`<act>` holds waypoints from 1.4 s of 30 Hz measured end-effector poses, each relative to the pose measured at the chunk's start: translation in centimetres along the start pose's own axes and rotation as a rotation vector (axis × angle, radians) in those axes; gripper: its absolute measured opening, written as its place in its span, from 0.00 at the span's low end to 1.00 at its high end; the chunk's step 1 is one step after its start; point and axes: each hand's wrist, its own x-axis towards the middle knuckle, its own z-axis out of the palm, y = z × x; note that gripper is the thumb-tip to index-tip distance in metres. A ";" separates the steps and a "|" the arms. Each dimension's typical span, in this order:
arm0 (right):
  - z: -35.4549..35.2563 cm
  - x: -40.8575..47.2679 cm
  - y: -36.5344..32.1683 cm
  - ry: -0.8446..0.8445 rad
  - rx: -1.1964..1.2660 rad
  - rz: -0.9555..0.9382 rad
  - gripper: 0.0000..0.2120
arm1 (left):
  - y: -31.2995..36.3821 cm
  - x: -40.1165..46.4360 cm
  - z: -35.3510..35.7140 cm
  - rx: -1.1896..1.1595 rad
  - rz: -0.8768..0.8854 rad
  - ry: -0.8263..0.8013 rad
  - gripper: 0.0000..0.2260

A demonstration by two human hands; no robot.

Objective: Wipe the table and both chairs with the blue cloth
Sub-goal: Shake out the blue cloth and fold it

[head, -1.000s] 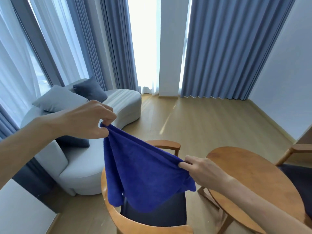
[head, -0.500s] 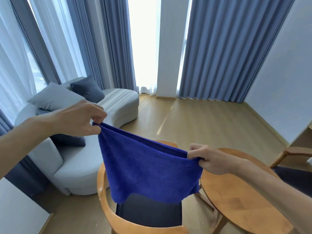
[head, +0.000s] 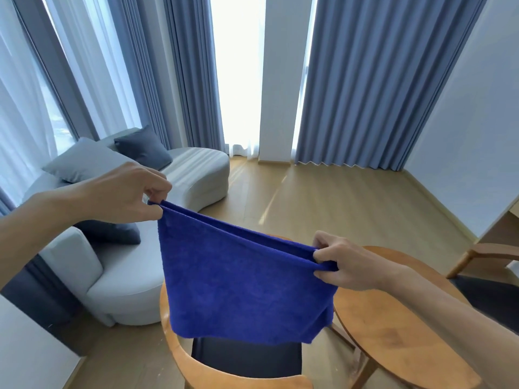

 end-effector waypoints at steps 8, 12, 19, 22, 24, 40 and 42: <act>-2.1 0.5 0.5 0.058 -0.027 0.012 0.15 | 0.3 -0.8 -0.5 -0.046 0.003 0.032 0.04; -3.8 0.4 0.7 0.167 -0.081 0.012 0.15 | -0.5 -1.0 -0.6 -0.034 -0.031 0.046 0.09; -5.4 0.6 1.7 0.253 0.023 0.067 0.07 | -1.3 -1.2 -1.3 0.009 0.072 0.052 0.06; -5.7 0.6 1.6 0.219 0.178 0.105 0.11 | -1.3 -1.3 -1.5 -0.018 0.047 0.071 0.07; -5.7 0.5 1.5 0.168 0.256 0.114 0.10 | -1.0 -1.2 -1.8 -0.048 0.027 0.087 0.07; -5.5 0.6 0.6 0.001 -0.014 0.198 0.11 | 0.0 -0.6 -3.8 -0.047 -0.029 0.163 0.07; -5.8 0.2 0.3 -0.009 0.045 0.185 0.17 | 0.0 -0.7 -3.9 -0.038 -0.055 0.173 0.08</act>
